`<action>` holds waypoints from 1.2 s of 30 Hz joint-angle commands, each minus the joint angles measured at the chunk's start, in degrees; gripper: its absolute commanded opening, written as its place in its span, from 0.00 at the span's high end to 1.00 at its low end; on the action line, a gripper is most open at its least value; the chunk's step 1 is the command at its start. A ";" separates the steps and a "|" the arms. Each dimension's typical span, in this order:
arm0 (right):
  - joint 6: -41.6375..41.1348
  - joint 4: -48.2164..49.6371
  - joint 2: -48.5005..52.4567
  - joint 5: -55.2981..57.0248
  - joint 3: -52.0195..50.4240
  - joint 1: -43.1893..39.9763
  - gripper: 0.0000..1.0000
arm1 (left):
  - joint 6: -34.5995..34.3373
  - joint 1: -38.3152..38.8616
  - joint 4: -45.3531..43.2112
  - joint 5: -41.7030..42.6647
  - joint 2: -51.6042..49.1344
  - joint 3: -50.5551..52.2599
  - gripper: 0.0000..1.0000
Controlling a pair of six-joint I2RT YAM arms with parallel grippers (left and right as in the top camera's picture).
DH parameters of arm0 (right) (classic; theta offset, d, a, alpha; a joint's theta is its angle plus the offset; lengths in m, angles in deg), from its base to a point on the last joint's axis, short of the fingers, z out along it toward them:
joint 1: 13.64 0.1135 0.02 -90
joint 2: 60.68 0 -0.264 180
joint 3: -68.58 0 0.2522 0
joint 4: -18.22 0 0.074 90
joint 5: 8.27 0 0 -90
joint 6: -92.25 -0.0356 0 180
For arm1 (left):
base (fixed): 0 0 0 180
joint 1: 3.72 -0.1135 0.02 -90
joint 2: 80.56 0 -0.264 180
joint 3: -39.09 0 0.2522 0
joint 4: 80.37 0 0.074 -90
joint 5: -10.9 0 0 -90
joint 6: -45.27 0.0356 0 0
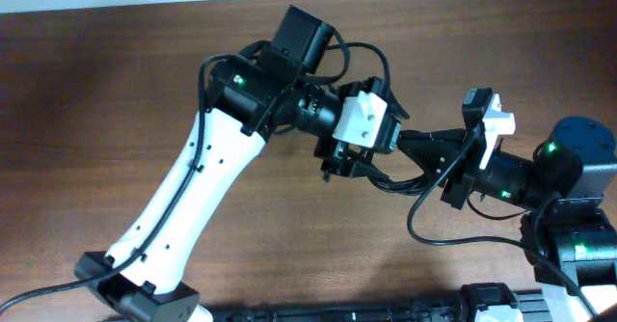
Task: Untangle cables
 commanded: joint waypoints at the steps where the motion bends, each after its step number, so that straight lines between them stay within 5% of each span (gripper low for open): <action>1: 1.14 1.05 -0.66 -4.46 0.35 -0.11 0.96 | 1.18 0.20 0.37 -4.28 1.20 -0.74 0.12; 21: 3.69 9.55 -0.68 -12.81 0.35 -0.11 0.96 | -0.31 0.11 2.86 -6.60 1.14 -0.74 0.16; 25: 3.69 11.10 -0.68 -12.79 0.35 -0.11 0.96 | -0.31 0.20 3.21 -6.58 1.14 -0.74 0.36; 29: 3.69 11.15 -0.66 -12.79 0.35 -0.11 0.96 | -0.31 0.20 3.21 -4.52 1.14 -0.74 0.76; 36: 3.67 11.17 -0.68 -12.79 0.35 -0.11 0.96 | -0.31 0.85 3.21 -2.75 1.14 -0.74 0.64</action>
